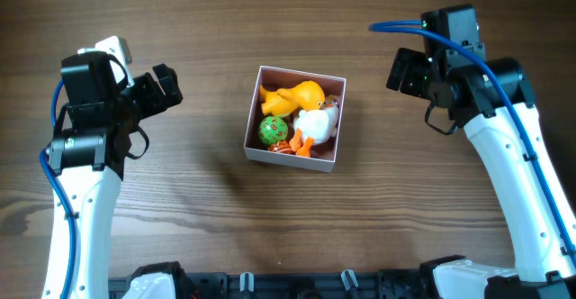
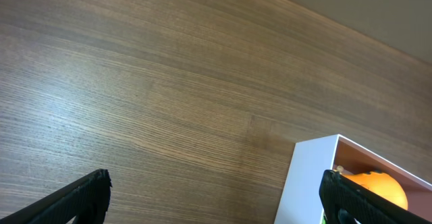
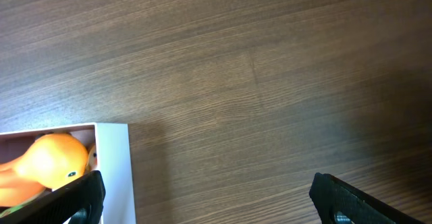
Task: Pack container
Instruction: 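Withdraw left gripper from the box to the left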
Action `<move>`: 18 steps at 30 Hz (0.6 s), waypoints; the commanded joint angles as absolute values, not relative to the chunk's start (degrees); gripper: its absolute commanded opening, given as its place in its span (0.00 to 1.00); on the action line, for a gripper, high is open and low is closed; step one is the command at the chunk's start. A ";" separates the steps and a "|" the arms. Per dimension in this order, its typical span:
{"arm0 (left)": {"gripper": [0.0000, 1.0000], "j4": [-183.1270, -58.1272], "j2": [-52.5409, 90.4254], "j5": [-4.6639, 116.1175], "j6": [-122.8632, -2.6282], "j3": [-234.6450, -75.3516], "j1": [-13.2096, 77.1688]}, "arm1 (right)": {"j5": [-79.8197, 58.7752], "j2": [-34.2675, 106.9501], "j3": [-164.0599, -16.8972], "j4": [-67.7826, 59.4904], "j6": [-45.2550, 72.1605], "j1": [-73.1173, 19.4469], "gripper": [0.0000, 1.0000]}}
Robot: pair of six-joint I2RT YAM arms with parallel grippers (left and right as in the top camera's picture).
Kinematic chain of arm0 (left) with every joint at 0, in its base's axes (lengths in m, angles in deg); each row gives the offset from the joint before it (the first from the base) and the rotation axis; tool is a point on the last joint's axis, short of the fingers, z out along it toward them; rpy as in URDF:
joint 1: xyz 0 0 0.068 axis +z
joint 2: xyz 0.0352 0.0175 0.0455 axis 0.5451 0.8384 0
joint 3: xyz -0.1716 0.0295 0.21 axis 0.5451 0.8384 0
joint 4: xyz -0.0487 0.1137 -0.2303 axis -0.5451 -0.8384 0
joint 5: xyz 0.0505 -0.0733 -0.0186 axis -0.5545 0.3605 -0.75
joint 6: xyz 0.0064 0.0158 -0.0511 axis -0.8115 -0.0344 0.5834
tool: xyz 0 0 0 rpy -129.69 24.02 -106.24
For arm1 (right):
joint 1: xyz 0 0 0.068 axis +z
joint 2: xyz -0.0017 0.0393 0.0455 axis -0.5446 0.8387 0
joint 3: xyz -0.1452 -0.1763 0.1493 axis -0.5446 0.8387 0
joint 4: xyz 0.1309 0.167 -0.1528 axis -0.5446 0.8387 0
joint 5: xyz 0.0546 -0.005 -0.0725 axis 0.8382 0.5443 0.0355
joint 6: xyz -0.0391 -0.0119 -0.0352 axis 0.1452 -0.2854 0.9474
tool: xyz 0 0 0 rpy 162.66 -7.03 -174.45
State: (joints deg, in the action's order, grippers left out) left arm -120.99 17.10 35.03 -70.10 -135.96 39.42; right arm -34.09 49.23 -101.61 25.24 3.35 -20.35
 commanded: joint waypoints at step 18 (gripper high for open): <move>1.00 -121.01 16.79 35.07 -69.82 -135.87 39.68 | -39.14 12.18 -102.10 25.26 5.58 -20.14 1.00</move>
